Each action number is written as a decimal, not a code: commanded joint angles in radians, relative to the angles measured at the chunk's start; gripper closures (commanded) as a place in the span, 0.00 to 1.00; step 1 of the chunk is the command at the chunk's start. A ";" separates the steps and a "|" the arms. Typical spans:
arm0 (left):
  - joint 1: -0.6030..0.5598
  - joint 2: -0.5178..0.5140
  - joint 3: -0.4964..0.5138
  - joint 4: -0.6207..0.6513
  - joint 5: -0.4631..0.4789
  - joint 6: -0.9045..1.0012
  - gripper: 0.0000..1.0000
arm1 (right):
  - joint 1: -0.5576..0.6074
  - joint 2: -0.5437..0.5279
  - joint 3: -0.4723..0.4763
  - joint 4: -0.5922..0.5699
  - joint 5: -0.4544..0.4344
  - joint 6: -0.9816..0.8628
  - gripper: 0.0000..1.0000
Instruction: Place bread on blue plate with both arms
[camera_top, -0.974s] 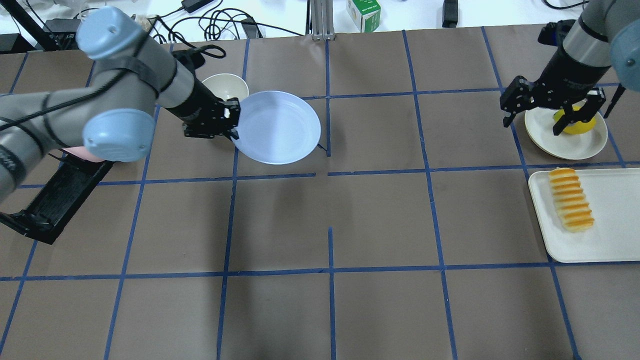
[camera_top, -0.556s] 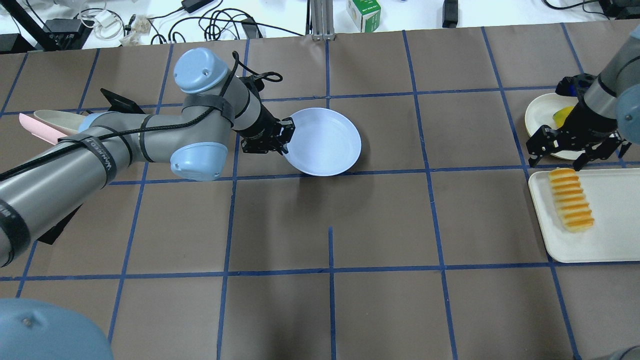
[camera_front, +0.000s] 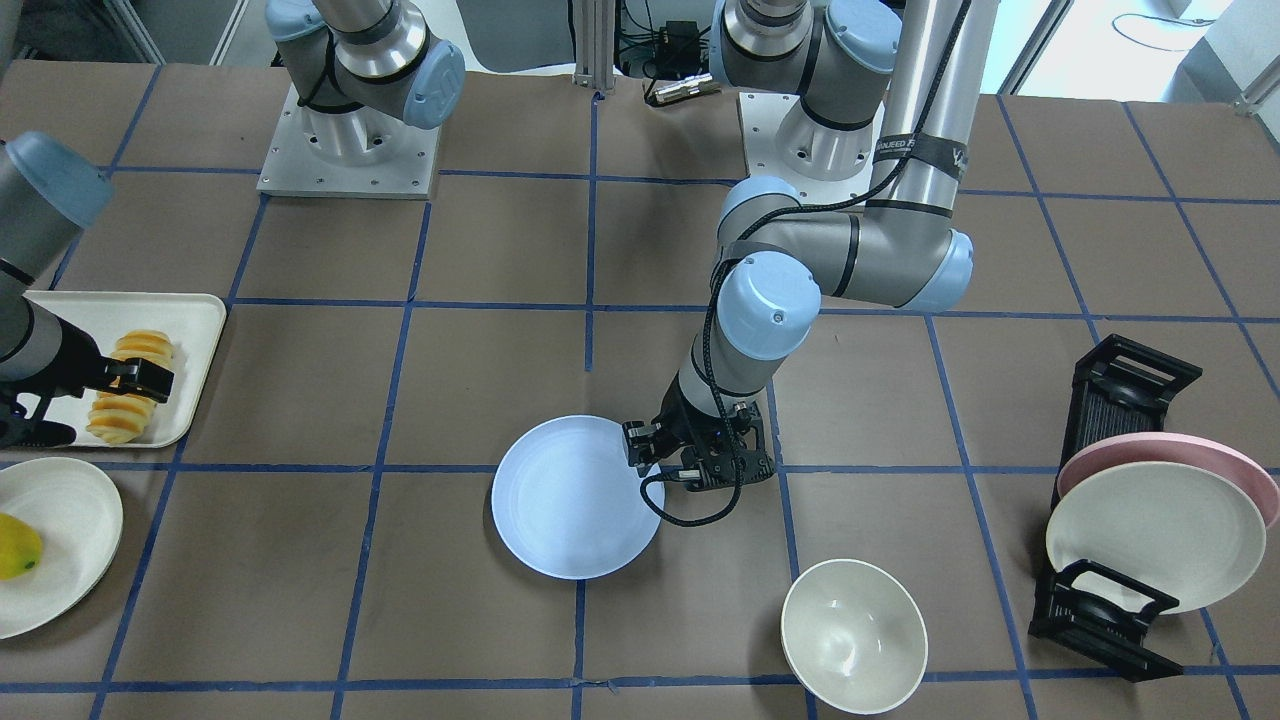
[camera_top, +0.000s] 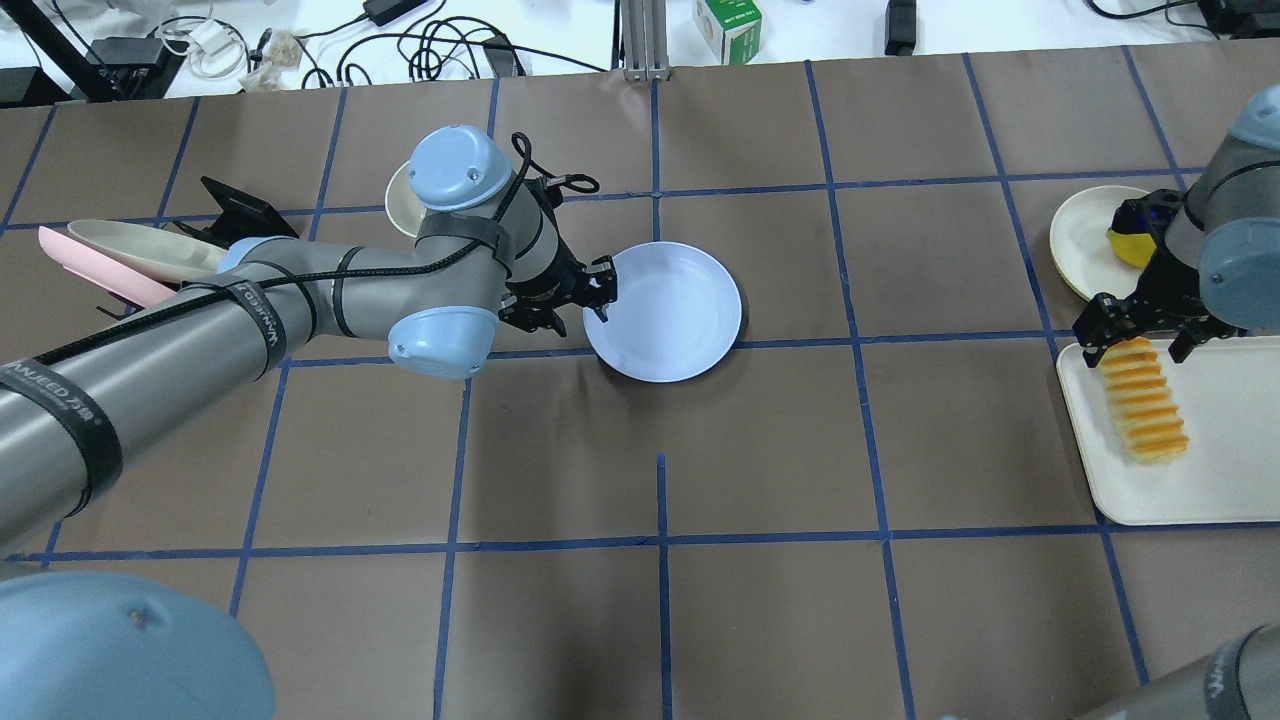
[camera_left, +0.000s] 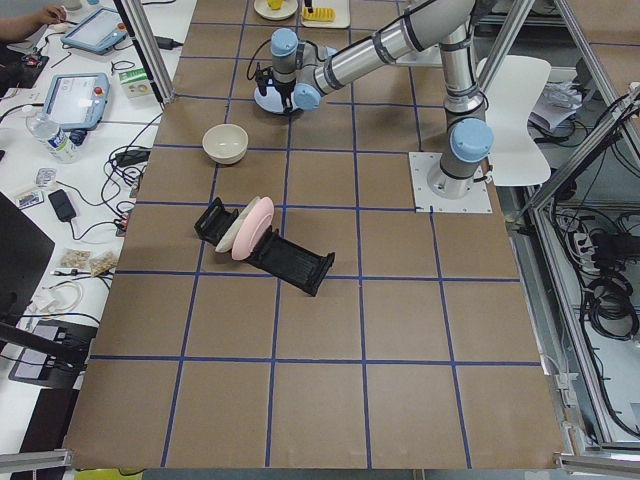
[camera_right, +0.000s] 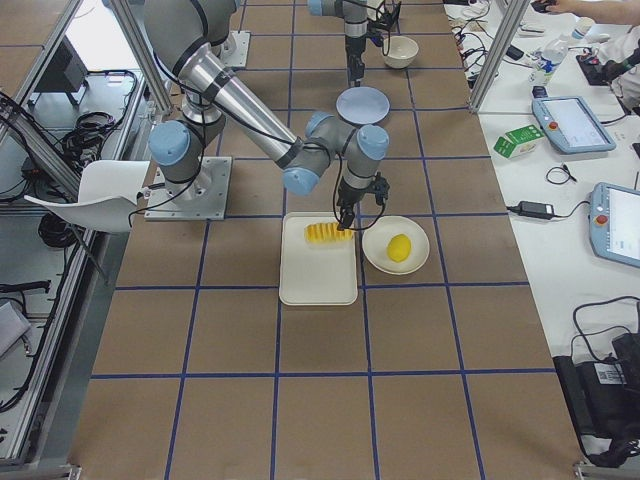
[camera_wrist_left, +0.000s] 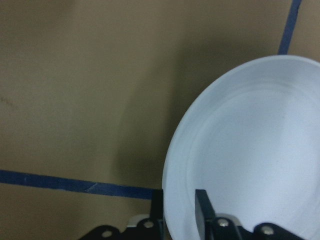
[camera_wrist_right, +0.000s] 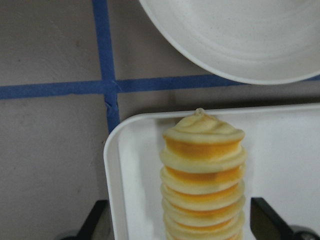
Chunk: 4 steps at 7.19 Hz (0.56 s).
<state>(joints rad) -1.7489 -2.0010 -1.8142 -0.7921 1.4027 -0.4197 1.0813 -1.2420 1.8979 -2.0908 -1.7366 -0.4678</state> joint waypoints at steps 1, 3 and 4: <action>0.003 0.049 0.054 -0.109 0.037 0.019 0.00 | -0.017 0.053 0.003 -0.046 -0.009 -0.078 0.12; -0.009 0.112 0.206 -0.488 0.125 0.024 0.00 | -0.024 0.056 0.024 -0.040 -0.087 -0.078 0.57; -0.009 0.155 0.266 -0.627 0.145 0.027 0.00 | -0.024 0.049 0.024 -0.035 -0.087 -0.077 1.00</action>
<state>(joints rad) -1.7554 -1.8939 -1.6300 -1.2247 1.5156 -0.3960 1.0586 -1.1893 1.9181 -2.1309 -1.8092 -0.5439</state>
